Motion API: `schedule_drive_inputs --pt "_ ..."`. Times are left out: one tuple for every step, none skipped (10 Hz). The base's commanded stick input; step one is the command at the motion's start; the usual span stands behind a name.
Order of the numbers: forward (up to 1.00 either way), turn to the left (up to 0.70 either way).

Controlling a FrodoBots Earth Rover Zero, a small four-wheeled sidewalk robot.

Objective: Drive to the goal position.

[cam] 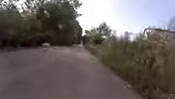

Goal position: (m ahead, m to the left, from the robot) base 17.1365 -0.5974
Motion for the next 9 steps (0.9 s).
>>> schedule_drive_inputs --pt "1.00 -0.07" --pt "1.00 -0.07" --pt "1.00 -0.03" --pt "1.00 -0.02" --pt "1.00 -0.01" --pt "1.00 -0.01" --pt "1.00 -0.01" --pt "1.00 -0.01" --pt "1.00 -0.01"
